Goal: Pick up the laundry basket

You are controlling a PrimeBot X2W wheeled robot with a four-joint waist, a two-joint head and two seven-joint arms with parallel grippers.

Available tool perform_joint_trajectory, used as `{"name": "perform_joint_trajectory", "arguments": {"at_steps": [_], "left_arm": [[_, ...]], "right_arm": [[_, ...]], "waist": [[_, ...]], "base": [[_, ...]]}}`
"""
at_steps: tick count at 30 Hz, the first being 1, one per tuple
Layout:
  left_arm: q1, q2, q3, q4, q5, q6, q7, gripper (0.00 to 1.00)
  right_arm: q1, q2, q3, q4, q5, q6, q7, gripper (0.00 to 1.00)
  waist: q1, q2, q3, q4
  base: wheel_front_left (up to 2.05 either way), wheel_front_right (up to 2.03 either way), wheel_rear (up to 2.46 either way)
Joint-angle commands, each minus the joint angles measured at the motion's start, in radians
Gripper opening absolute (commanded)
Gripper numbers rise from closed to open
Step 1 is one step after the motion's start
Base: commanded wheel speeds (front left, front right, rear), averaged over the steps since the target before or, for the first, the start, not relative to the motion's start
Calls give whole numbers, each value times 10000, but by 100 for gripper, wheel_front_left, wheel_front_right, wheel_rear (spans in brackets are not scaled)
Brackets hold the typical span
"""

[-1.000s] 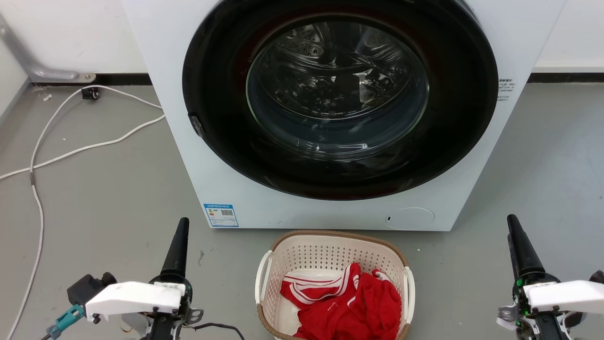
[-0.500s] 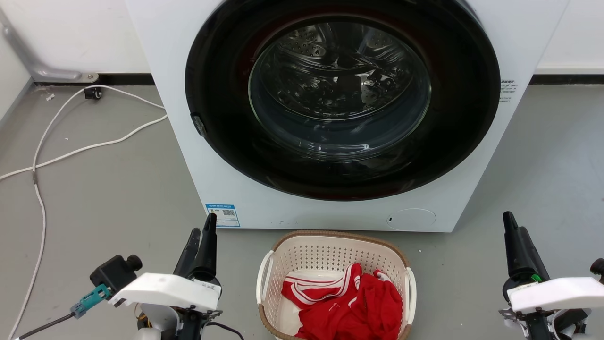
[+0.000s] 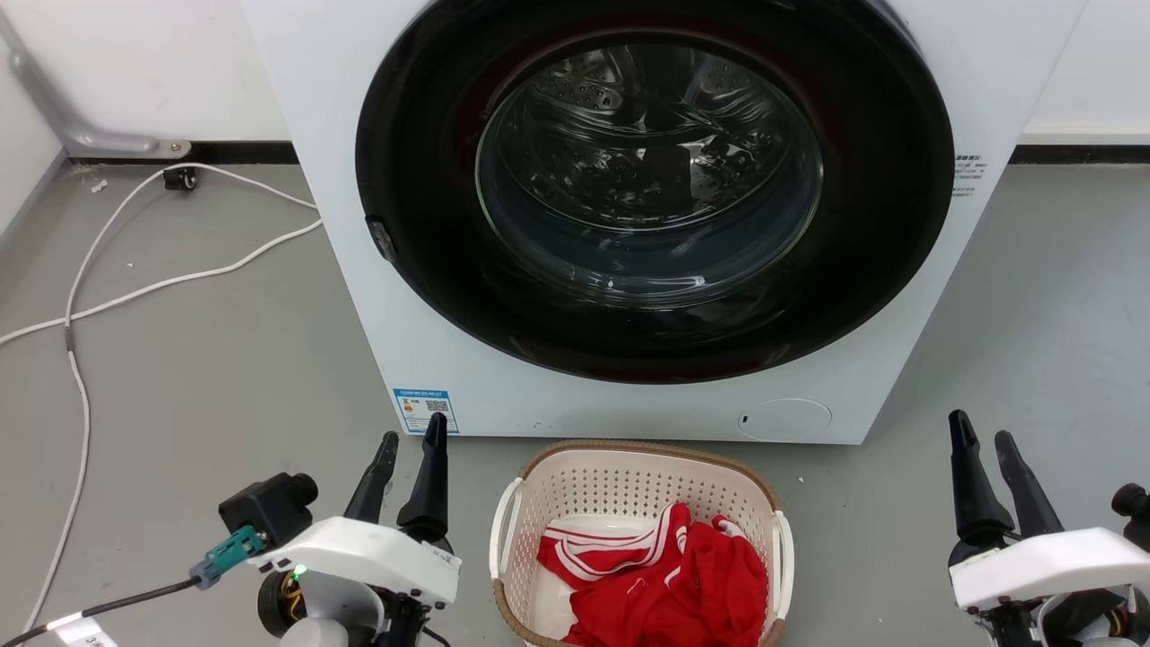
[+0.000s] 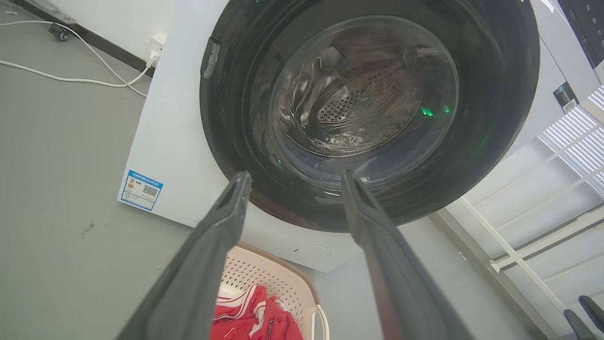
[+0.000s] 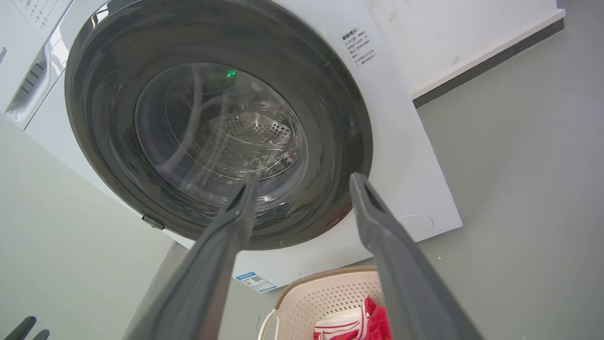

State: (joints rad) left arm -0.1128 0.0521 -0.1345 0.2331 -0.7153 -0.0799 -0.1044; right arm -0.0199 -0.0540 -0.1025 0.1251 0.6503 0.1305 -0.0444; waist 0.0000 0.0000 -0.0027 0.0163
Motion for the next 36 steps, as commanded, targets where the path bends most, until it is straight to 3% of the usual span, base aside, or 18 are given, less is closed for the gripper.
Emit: {"name": "perform_joint_trajectory", "arguments": {"at_steps": [1,17,36], "left_arm": [[-297,26,-71,-48,327,47,-100,100],[-444,78,-561,342,2341,338,-536,100],[-627,74,-781,722,3987,687,-971,100]], "right_arm": [[-13,1,2,-187,-368,2,-16,100],[252,12,149,-554,-2632,1,-68,100],[547,26,76,-846,-4202,1,-167,100]], "waist": [[0,0,0,4],[0,0,-22,87],[0,0,-31,129]], "base": [[0,0,0],[0,0,0],[0,0,0]]}}
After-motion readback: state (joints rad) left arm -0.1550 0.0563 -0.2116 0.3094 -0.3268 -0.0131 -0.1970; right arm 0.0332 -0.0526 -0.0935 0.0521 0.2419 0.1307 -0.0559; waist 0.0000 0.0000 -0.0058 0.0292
